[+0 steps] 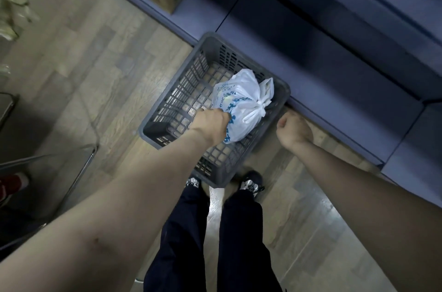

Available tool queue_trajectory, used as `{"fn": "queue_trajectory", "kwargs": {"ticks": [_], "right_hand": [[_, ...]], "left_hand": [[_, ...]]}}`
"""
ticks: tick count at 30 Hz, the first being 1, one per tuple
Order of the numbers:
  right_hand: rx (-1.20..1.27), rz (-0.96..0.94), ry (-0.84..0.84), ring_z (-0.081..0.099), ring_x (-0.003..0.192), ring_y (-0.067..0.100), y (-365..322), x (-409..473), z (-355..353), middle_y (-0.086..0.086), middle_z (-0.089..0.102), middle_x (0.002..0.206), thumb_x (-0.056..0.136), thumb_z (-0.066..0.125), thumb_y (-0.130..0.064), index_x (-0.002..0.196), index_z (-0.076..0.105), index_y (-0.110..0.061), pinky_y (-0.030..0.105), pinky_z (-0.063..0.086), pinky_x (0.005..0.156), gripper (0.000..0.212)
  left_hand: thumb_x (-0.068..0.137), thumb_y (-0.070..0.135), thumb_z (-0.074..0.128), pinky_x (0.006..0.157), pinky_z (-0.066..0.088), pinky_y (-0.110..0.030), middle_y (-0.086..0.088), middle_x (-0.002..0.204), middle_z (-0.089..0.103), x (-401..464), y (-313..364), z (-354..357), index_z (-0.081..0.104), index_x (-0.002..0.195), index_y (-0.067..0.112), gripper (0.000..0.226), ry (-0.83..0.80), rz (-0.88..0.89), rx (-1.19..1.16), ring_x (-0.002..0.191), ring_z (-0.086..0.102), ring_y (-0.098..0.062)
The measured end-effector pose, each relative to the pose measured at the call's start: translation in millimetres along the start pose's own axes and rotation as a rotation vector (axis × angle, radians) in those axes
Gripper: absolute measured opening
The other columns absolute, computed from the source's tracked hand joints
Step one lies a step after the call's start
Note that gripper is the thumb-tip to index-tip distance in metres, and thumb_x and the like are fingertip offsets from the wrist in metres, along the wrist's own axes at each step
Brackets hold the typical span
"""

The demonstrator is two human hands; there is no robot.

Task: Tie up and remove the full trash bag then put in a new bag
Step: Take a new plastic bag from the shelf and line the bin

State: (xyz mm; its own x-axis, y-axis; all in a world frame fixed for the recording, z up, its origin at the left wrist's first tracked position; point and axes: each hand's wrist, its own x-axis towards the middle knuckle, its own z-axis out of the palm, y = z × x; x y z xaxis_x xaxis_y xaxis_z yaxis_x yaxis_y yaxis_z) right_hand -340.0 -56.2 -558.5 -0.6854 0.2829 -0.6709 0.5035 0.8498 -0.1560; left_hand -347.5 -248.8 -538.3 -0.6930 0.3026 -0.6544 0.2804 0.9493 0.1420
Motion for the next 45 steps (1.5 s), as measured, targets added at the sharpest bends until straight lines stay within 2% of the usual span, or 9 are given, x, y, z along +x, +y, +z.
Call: {"fn": "queue_trajectory", "kwargs": {"ticks": [5,11,14,17,23,27,30,36,45], "right_hand": [[-0.001,0.049,0.017,0.058,0.11,0.032,32.1,-46.8,-29.0,0.014,0.054,0.125,0.088,0.051,-0.012,0.108,0.062,-0.013,0.033,0.047,0.09,0.022],[0.078,0.194,0.11,0.058,0.11,0.034,69.7,-113.6,-61.2,0.021,0.057,0.122,0.09,0.048,-0.012,0.107,0.063,-0.005,0.033,0.046,0.09,0.023],[0.176,0.244,0.167,0.059,0.108,0.034,80.0,-154.8,-79.2,0.019,0.062,0.118,0.087,0.051,-0.007,0.102,0.066,-0.007,0.032,0.047,0.088,0.021],[0.219,0.251,0.23,0.059,0.109,0.033,85.1,-193.8,-97.3,0.018,0.066,0.112,0.087,0.05,-0.005,0.097,0.068,-0.006,0.03,0.046,0.087,0.02],[0.236,0.297,0.294,0.056,0.113,0.033,100.3,-265.7,-142.7,0.017,0.054,0.124,0.091,0.045,-0.01,0.109,0.062,-0.009,0.031,0.044,0.093,0.025],[0.207,0.286,0.35,0.057,0.107,0.034,124.3,-311.1,-167.9,0.014,0.048,0.124,0.093,0.046,-0.015,0.109,0.061,-0.012,0.035,0.044,0.094,0.022],[0.197,0.328,0.394,0.059,0.101,0.035,155.9,-350.3,-179.7,0.014,0.046,0.121,0.094,0.045,-0.018,0.106,0.059,-0.011,0.037,0.047,0.091,0.02],[0.144,0.472,0.429,0.056,0.109,0.033,235.4,-441.5,-180.7,0.013,0.041,0.127,0.093,0.046,-0.019,0.111,0.055,-0.012,0.037,0.046,0.092,0.022],[0.18,0.691,0.47,0.056,0.11,0.031,332.4,-560.6,-170.2,0.013,0.037,0.131,0.096,0.037,-0.021,0.095,0.044,-0.016,0.036,0.046,0.086,0.009]], "left_hand": [[0.091,0.006,0.043,0.07,0.041,-0.032,-0.01,0.109,0.062,-22.3,29.9,-32.7,0.055,0.108,0.01,0.022,0.049,0.049,0.04,0.098,0.062,-0.03],[0.093,0.008,0.04,0.073,0.037,-0.031,-0.011,0.116,0.062,-55.4,56.2,-86.7,0.055,0.114,0.008,0.026,0.125,0.207,0.16,0.104,0.061,-0.03],[0.092,0.008,0.04,0.075,0.042,-0.034,-0.014,0.116,0.061,-79.4,68.3,-118.8,0.053,0.119,0.005,0.029,0.163,0.262,0.178,0.102,0.06,-0.034],[0.089,0.006,0.042,0.076,0.039,-0.033,-0.013,0.114,0.062,-107.3,82.6,-152.2,0.058,0.109,0.007,0.026,0.227,0.324,0.207,0.102,0.06,-0.033],[0.09,0.009,0.044,0.086,0.041,-0.034,-0.013,0.115,0.06,-160.4,125.2,-202.1,0.056,0.107,0.009,0.021,0.3,0.482,0.285,0.105,0.058,-0.032],[0.088,0.005,0.044,0.086,0.04,-0.034,-0.011,0.114,0.059,-191.2,169.5,-215.4,0.057,0.106,0.009,0.022,0.325,0.564,0.342,0.103,0.059,-0.032],[0.087,0.002,0.043,0.077,0.036,-0.032,-0.011,0.112,0.059,-218.4,210.6,-220.9,0.056,0.106,0.008,0.024,0.351,0.649,0.382,0.1,0.059,-0.031],[0.088,0.002,0.043,0.072,0.032,-0.031,-0.012,0.11,0.061,-282.3,292.8,-224.5,0.058,0.105,0.008,0.023,0.423,0.847,0.45,0.098,0.059,-0.032],[0.091,0.007,0.043,0.073,0.037,-0.033,-0.014,0.114,0.061,-378.0,384.8,-228.5,0.057,0.109,0.007,0.023,0.511,1.022,0.578,0.102,0.059,-0.034]]}}
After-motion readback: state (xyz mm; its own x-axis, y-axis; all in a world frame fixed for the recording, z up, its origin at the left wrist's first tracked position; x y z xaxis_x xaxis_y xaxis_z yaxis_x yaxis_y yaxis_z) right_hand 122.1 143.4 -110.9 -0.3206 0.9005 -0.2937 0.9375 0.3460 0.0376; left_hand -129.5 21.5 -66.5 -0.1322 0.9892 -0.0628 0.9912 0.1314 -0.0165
